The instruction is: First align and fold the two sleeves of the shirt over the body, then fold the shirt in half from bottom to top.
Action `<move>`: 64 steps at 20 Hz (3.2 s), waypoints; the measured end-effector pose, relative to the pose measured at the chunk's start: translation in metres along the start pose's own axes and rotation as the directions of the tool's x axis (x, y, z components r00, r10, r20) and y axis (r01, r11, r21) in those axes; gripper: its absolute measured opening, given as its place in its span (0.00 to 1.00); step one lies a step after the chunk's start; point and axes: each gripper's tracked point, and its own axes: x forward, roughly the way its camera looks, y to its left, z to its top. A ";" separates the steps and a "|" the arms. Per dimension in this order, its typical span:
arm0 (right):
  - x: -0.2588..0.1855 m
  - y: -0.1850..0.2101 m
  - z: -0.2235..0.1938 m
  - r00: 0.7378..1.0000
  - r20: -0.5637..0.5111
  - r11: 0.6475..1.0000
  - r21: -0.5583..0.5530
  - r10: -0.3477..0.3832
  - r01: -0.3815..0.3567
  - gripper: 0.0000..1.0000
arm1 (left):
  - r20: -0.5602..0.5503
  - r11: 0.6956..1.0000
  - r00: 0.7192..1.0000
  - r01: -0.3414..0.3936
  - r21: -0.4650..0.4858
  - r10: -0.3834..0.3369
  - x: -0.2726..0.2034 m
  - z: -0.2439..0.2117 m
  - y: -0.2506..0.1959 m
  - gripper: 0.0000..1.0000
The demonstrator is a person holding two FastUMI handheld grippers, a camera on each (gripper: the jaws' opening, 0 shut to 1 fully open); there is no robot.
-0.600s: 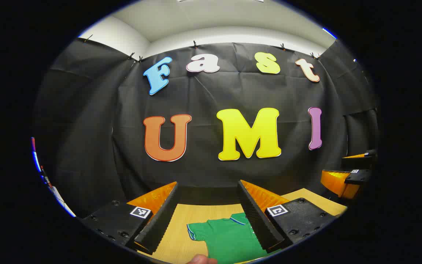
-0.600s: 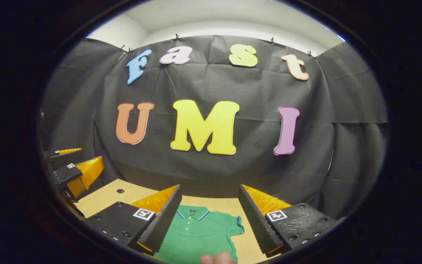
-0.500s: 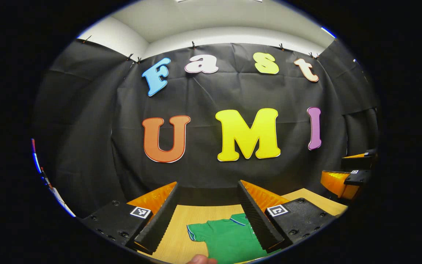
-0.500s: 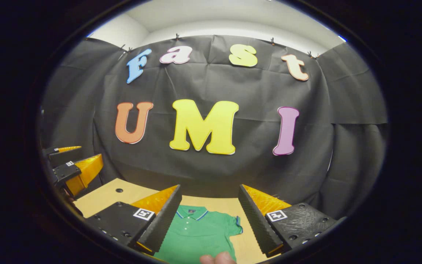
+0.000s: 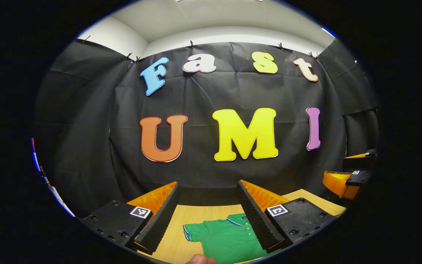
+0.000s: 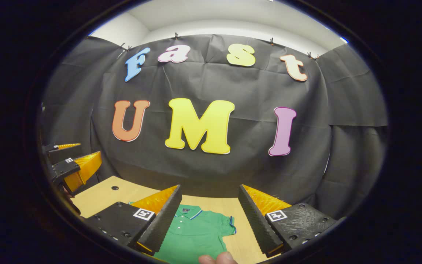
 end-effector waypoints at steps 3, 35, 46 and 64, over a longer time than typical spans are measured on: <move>0.003 -0.005 -0.003 1.000 -0.007 1.000 0.006 -0.001 0.001 0.95 | -0.012 1.000 1.000 -0.003 -0.005 0.003 0.000 -0.001 -0.003 0.99; 0.199 -0.114 -0.319 0.803 -0.595 0.997 0.077 0.034 0.016 0.95 | -0.190 0.994 0.975 -0.113 0.012 0.113 0.009 -0.062 -0.022 0.99; 0.231 -0.108 -0.386 0.698 -0.708 0.993 0.109 0.109 -0.045 0.64 | -0.322 0.979 0.924 -0.199 0.053 0.205 0.015 -0.100 0.001 1.00; 0.238 -0.090 -0.325 0.734 -0.664 0.981 0.192 0.144 -0.019 0.00 | -0.328 0.985 0.930 -0.170 0.019 0.167 0.018 -0.106 -0.012 1.00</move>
